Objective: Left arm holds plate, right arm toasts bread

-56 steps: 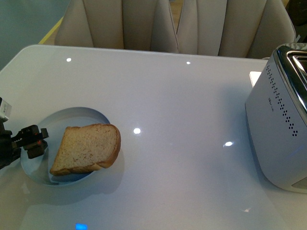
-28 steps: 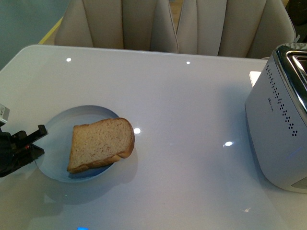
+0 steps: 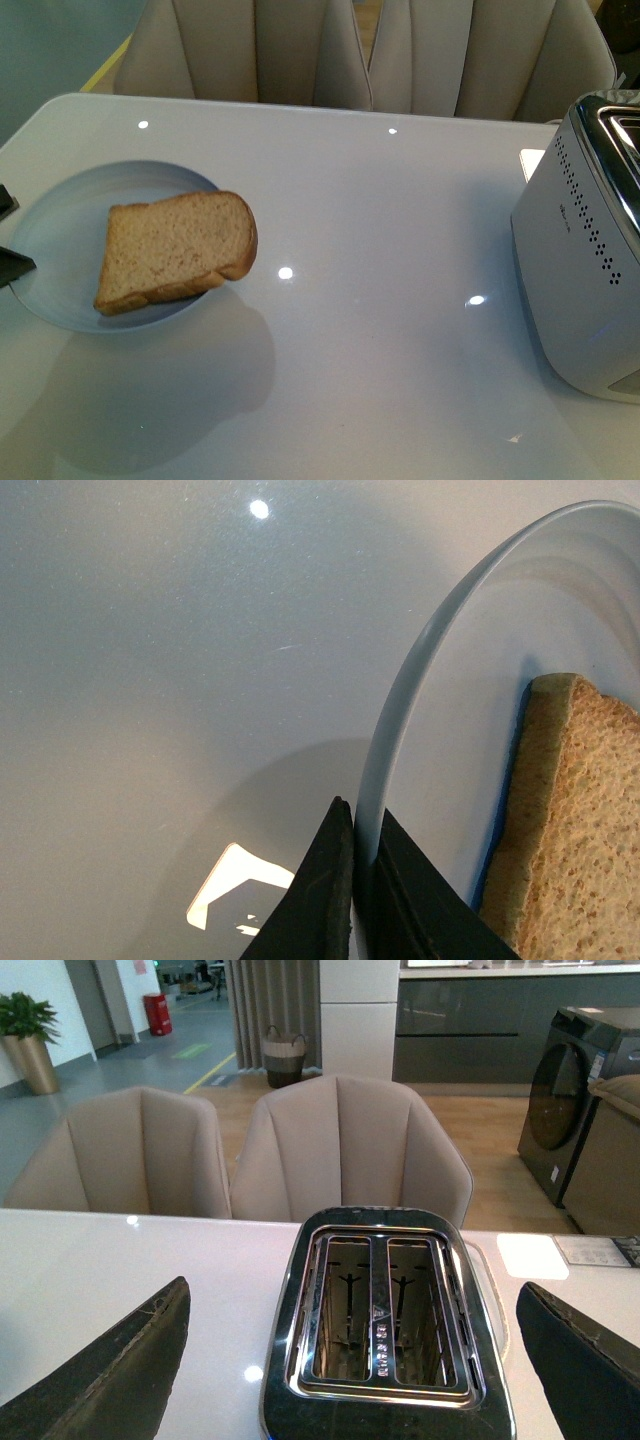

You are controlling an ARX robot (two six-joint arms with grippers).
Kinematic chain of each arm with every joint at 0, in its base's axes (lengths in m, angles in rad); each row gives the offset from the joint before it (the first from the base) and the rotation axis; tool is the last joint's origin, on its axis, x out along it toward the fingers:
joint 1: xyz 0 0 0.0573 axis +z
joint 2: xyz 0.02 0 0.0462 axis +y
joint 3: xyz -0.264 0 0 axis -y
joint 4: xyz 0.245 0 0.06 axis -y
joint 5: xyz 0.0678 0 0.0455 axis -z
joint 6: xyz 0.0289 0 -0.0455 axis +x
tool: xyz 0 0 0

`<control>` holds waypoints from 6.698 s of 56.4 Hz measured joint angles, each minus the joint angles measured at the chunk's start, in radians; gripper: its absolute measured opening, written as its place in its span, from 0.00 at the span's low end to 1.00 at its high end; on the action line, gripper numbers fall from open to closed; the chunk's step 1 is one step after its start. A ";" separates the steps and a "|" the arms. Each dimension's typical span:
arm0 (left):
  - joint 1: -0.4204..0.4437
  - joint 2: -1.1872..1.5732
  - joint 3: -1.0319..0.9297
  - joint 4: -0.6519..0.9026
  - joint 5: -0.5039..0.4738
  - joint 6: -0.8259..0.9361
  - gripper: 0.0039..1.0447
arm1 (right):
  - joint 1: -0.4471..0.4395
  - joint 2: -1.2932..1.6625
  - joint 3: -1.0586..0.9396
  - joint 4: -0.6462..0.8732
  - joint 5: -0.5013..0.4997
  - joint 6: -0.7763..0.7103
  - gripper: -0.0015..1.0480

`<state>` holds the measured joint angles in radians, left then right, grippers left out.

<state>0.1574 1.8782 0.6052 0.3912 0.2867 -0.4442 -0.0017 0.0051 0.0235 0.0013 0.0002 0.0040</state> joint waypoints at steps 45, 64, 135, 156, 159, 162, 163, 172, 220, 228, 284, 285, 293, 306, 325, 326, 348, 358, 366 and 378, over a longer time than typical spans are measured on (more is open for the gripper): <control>-0.423 -0.314 0.299 -0.420 -0.138 -0.164 0.03 | 0.000 0.000 0.000 0.000 0.000 0.000 0.92; -0.561 -0.351 0.365 -0.512 -0.167 -0.243 0.03 | 0.000 0.000 0.000 0.000 0.000 0.000 0.92; -0.699 -0.375 0.382 -0.541 -0.191 -0.340 0.03 | 0.000 0.000 0.000 0.000 0.000 0.000 0.92; -0.700 -0.375 0.382 -0.540 -0.193 -0.340 0.03 | 0.066 0.224 0.118 -0.387 0.214 0.099 0.92; -0.700 -0.375 0.382 -0.540 -0.192 -0.340 0.03 | 0.067 0.236 0.119 -0.394 0.212 0.108 0.92; -0.700 -0.375 0.382 -0.540 -0.195 -0.340 0.03 | 0.061 0.243 0.126 -0.391 0.188 0.116 0.92; -0.700 -0.375 0.382 -0.540 -0.197 -0.340 0.03 | 0.061 0.243 0.126 -0.390 0.187 0.116 0.92; -0.701 -0.375 0.382 -0.539 -0.191 -0.340 0.03 | 0.026 0.291 0.142 -0.331 0.131 0.117 0.92; -0.701 -0.375 0.382 -0.539 -0.194 -0.341 0.03 | 0.140 0.798 0.375 0.150 -0.262 0.854 0.92; -0.701 -0.375 0.382 -0.539 -0.194 -0.341 0.03 | 0.161 0.834 0.375 0.180 -0.259 0.879 0.92; -0.701 -0.375 0.382 -0.539 -0.194 -0.341 0.03 | 0.192 0.891 0.359 0.215 -0.255 0.905 0.05; -0.701 -0.375 0.382 -0.539 -0.193 -0.341 0.03 | 0.190 0.888 0.359 0.212 -0.255 0.904 0.04; -0.701 -0.375 0.382 -0.539 -0.193 -0.341 0.03 | 0.176 0.852 0.367 0.178 -0.264 0.897 0.03; -0.701 -0.375 0.382 -0.539 -0.193 -0.344 0.03 | 0.135 0.773 0.470 0.097 -0.270 0.846 0.03; -0.701 -0.375 0.382 -0.539 -0.193 -0.346 0.03 | 0.042 0.698 0.678 -0.065 -0.137 0.522 0.03; -0.701 -0.375 0.382 -0.539 -0.193 -0.346 0.03 | 0.039 0.697 0.682 -0.069 -0.134 0.506 0.03; -0.701 -0.375 0.382 -0.539 -0.193 -0.347 0.03 | 0.009 0.719 0.618 -0.134 0.098 -0.011 0.03; -0.701 -0.375 0.382 -0.539 -0.193 -0.347 0.03 | 0.053 0.789 0.520 -0.096 0.157 -0.093 0.03; -0.701 -0.375 0.382 -0.539 -0.193 -0.347 0.03 | 0.077 0.835 0.485 -0.061 0.177 -0.100 0.03; -0.701 -0.375 0.382 -0.539 -0.193 -0.347 0.03 | 0.092 0.895 0.467 -0.006 0.193 -0.099 0.03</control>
<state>-0.5434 1.5032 0.9874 -0.1482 0.0937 -0.7910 0.0898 0.9001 0.4900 -0.0048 0.1932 -0.0948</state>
